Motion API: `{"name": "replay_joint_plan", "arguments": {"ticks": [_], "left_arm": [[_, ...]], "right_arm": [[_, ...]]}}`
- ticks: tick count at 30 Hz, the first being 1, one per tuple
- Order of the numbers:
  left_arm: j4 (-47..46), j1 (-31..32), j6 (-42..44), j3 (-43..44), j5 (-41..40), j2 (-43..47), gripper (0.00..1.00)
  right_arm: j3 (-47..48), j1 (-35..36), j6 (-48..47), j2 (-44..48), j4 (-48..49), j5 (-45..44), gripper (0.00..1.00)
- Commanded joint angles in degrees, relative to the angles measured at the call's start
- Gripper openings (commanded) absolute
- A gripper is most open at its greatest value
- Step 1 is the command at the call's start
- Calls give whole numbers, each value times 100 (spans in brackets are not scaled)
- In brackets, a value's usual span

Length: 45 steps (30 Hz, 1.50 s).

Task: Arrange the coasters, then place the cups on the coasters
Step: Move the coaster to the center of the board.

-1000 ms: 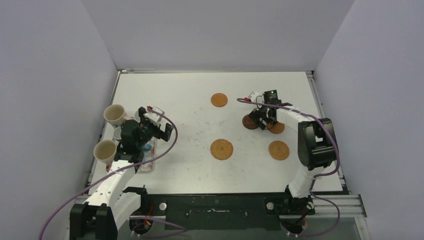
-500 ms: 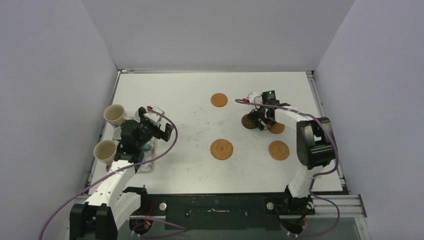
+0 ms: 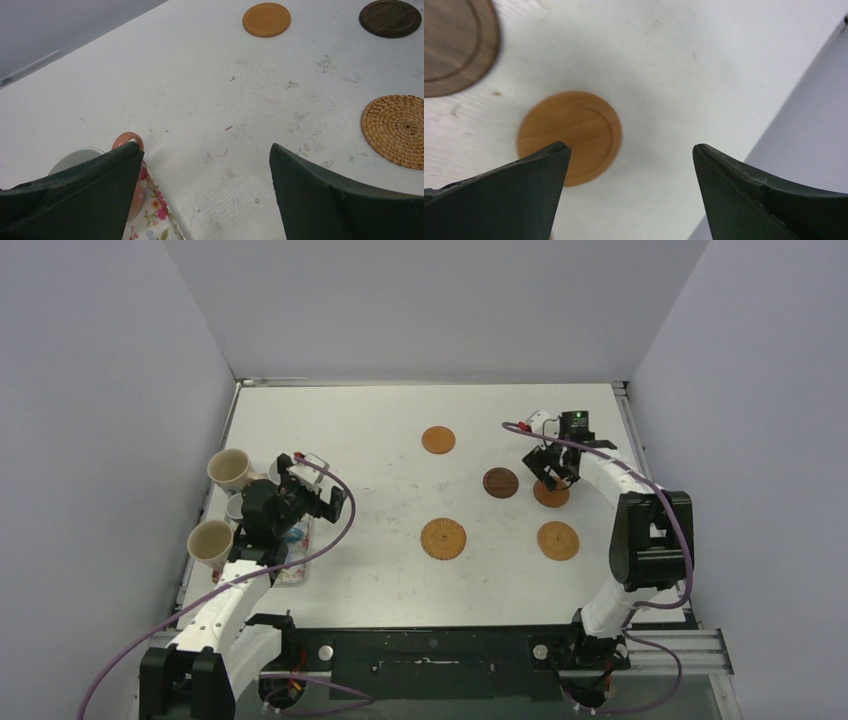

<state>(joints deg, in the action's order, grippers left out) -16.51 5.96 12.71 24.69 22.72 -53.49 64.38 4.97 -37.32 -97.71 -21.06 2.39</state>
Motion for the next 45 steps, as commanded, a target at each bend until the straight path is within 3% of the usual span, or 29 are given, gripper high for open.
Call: {"name": "replay_joint_plan", "arguments": {"ticks": [1, 14, 29, 45], "left_arm": [[-160, 23, 21, 106, 13, 52, 97], [-135, 26, 16, 106, 4, 138, 97], [-159, 28, 30, 105, -16, 39, 97], [-186, 37, 65, 115, -71, -74, 97]], "right_arm": [[117, -360, -306, 312, -212, 88, 100], [-115, -433, -198, -358, 582, -189, 100], [1266, -437, 134, -2305, 1458, -846, 100], [2065, -419, 286, -2923, 1647, -908, 100]]}}
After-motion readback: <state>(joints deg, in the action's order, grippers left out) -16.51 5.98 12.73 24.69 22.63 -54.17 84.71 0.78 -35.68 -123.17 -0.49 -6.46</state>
